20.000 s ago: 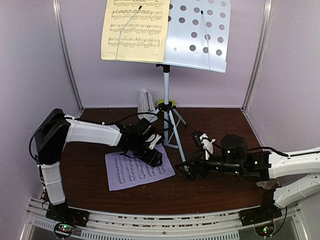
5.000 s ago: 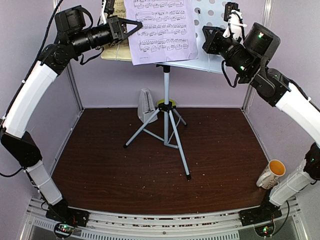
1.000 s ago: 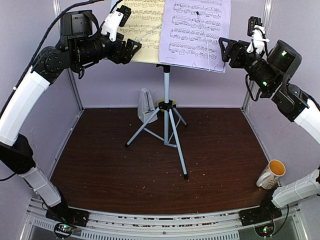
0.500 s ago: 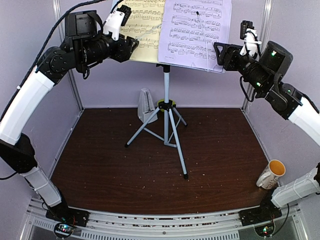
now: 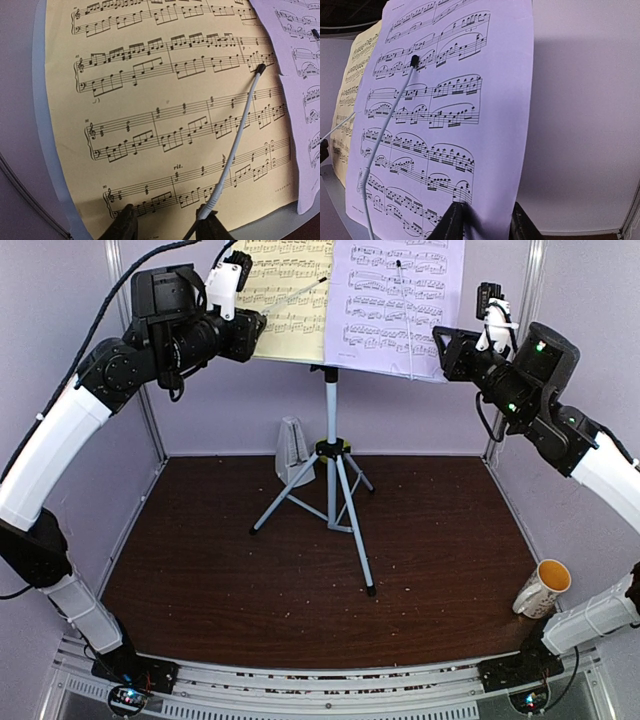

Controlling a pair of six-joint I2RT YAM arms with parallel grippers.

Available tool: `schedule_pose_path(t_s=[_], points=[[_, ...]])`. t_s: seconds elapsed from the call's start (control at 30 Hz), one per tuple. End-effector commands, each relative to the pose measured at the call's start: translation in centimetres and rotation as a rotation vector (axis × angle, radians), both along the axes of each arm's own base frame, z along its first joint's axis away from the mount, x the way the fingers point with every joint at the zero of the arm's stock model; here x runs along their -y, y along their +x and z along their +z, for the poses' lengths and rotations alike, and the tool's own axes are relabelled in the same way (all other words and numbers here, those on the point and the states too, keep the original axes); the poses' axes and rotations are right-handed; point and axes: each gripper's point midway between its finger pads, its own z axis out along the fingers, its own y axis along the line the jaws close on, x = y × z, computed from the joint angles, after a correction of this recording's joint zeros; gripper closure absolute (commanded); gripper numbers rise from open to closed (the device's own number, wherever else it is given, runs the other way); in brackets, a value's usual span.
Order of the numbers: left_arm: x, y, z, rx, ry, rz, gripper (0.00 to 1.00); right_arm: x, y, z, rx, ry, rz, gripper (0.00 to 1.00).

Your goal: Set up the instrument practice props

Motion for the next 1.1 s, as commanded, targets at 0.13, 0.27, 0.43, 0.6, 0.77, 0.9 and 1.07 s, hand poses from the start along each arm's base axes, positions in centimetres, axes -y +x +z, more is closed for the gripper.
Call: schedule_pose_path(t_s=[0.13,0.27,0.43,0.6,0.77,0.9,1.07], points=[[-2.8,-0.4,2.7,0.050,-0.135,0.092,0.60,1.0,0.0,0.3,0.012,0.004,-0.023,0.75],[-2.5,-0.5,3.0,0.058,-0.147,0.069,0.56,1.0,-0.1,0.3,0.018,0.003,-0.020,0.74],[-1.5,-1.3,3.3,0.083,-0.156,-0.015,0.42,1.1,-0.3,0.7,0.028,0.002,-0.015,0.71],[-1.7,-2.7,3.9,0.110,-0.157,-0.074,0.20,1.3,-1.5,2.0,0.072,0.013,0.017,0.49],[-3.3,-4.5,4.5,0.132,-0.180,-0.101,0.02,2.1,-3.5,4.3,0.130,0.036,0.049,0.28],[-6.0,-5.2,3.8,0.086,-0.212,-0.080,0.02,3.5,-5.3,5.6,0.161,0.052,0.052,0.21],[-10.3,-4.6,2.9,0.067,-0.271,-0.042,0.02,4.2,-6.5,3.6,0.137,0.051,0.069,0.18]])
